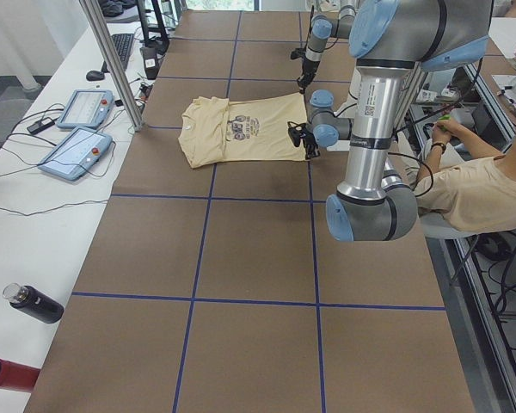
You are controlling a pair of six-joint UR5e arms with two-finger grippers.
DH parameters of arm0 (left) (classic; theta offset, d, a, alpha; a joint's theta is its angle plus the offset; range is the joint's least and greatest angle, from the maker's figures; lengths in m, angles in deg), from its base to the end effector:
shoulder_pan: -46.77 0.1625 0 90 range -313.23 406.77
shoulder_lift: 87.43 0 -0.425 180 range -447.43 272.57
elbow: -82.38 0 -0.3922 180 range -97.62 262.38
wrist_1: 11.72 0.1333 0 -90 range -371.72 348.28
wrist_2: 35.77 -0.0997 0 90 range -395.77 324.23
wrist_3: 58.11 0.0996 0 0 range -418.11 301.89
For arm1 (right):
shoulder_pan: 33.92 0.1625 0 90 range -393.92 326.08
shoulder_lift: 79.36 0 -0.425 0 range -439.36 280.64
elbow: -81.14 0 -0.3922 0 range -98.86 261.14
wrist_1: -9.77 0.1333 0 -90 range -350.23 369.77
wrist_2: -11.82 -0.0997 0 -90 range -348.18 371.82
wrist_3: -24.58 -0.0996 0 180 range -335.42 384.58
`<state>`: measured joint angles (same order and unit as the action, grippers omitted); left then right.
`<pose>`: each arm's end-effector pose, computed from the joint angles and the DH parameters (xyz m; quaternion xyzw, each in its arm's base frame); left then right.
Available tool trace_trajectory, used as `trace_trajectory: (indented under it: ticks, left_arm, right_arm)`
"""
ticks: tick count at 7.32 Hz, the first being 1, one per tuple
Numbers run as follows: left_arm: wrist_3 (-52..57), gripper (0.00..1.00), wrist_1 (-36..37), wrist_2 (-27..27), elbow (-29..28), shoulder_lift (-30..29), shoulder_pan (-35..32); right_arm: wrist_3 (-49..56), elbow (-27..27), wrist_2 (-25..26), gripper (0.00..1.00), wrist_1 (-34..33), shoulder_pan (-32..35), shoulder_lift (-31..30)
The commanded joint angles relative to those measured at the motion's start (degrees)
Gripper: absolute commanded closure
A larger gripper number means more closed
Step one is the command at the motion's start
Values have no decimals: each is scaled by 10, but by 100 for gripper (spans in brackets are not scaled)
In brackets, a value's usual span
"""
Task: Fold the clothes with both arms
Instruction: 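Grasp both hem corners nearest the robot with left and right grippers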
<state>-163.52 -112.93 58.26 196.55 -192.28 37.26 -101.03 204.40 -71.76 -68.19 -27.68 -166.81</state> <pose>0.5253 -0.2161 0.3133 -0.0536 0.4220 -0.1807 0.8868 -0.4587 -0.1955 0.3501 -0.0531 -0.4047 0.3472 0.8443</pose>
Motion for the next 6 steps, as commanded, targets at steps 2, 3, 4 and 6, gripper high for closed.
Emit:
trace_trajectory:
  ticks: [2, 3, 4, 6]
  left_arm:
    - [8, 100, 5, 18, 31, 0, -3]
    - [8, 100, 16, 35, 76, 11, -8]
    - [6, 100, 20, 40, 110, 24, -8]
    - [0, 100, 21, 41, 135, 28, -8]
  right_arm:
    - [-1, 7, 2, 100, 0, -3, 5]
    - [-1, 31, 0, 100, 0, -4, 5]
    - [-1, 70, -5, 100, -23, -7, 1]
    - [-1, 130, -13, 100, -95, -39, 3]
